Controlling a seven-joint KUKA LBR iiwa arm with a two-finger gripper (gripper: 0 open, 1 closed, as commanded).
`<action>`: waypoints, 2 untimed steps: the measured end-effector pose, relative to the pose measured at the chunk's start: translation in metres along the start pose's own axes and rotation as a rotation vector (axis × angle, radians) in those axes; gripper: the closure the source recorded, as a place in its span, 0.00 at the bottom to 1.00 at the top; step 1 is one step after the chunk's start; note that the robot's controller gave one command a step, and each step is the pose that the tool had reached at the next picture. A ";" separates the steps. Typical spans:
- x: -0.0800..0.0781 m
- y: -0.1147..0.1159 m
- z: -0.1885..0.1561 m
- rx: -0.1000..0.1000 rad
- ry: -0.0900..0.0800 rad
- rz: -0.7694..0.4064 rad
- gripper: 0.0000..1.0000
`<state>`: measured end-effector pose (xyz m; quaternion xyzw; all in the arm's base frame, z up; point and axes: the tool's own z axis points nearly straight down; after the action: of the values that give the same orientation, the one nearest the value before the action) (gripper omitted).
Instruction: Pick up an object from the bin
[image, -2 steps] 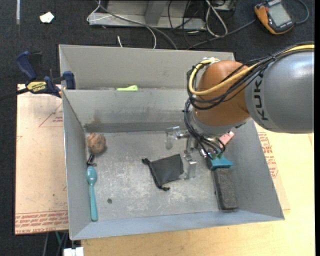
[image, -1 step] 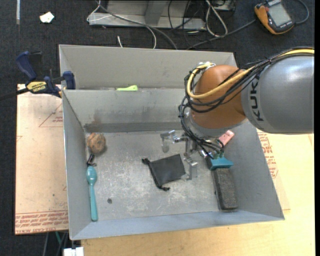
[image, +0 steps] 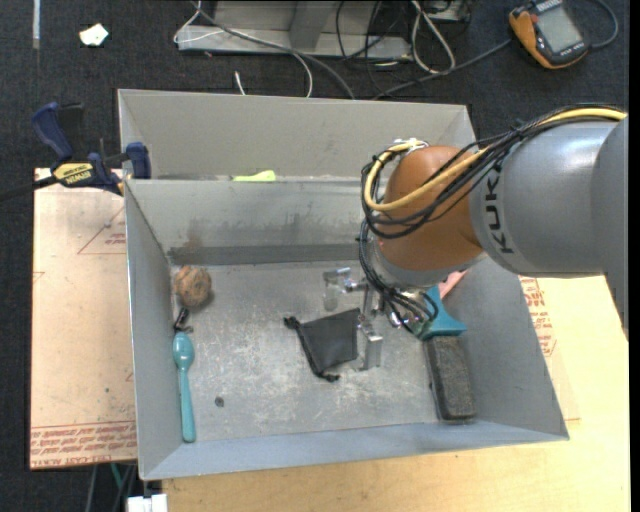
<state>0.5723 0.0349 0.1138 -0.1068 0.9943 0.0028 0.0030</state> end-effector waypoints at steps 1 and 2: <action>-0.004 0.015 0.014 0.000 0.000 -0.097 0.00; -0.006 0.007 0.023 -0.001 0.000 0.089 0.00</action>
Offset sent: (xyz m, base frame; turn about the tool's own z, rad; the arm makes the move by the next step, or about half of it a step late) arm 0.0085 -0.0047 -0.0342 -0.1077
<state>0.5766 0.0434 0.0906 -0.0625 0.9980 0.0032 0.0029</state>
